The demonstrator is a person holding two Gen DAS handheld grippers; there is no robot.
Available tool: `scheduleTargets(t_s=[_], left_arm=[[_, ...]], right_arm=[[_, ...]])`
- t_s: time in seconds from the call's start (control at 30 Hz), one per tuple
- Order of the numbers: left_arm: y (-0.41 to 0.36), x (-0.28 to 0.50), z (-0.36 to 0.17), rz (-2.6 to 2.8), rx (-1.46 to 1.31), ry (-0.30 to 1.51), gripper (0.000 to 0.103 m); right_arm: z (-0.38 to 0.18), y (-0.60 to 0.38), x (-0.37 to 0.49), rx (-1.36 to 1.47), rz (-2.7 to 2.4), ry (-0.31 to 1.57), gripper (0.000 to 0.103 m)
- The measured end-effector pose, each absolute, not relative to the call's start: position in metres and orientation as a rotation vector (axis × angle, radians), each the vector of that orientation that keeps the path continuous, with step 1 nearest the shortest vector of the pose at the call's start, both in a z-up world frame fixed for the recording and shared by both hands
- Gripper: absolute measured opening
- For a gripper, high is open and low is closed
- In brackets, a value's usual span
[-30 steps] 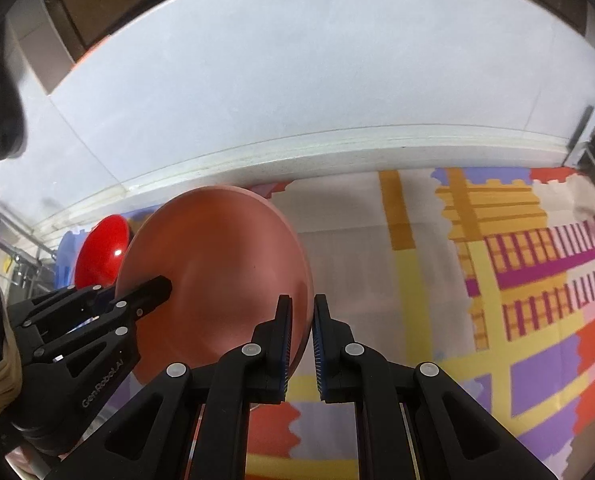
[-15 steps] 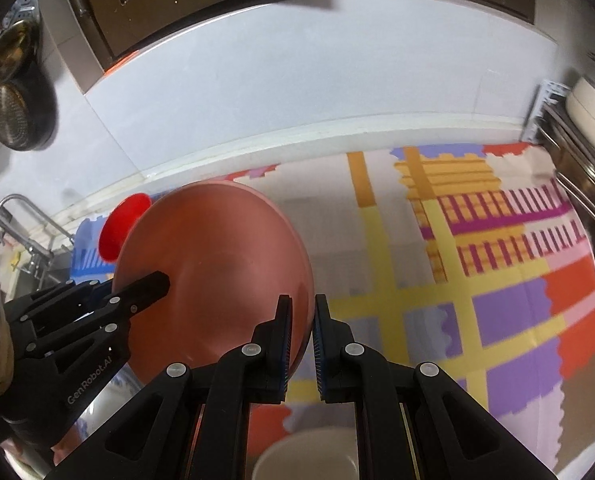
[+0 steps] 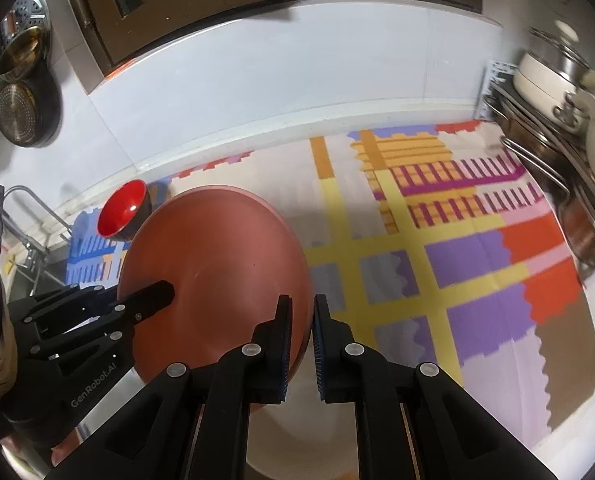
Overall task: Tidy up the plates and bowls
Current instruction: 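Lift the pink bowl with both grippers and carry it over the white bowl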
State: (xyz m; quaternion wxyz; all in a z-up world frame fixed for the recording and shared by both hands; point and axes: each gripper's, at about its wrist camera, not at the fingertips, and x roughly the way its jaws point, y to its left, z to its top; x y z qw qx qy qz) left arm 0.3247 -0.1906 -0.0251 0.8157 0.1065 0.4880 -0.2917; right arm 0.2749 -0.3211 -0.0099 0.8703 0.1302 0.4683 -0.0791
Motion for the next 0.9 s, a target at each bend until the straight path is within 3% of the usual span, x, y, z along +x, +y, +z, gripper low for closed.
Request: scheduleTargets(t_s=[0.9], left_arm=[[-0.215, 0.276, -0.083, -0.631, 0.340, 1.194, 0.016]], right_arm=[[-0.059, -0.342, 0.219, 0.347, -0.186, 1.118, 0.011]])
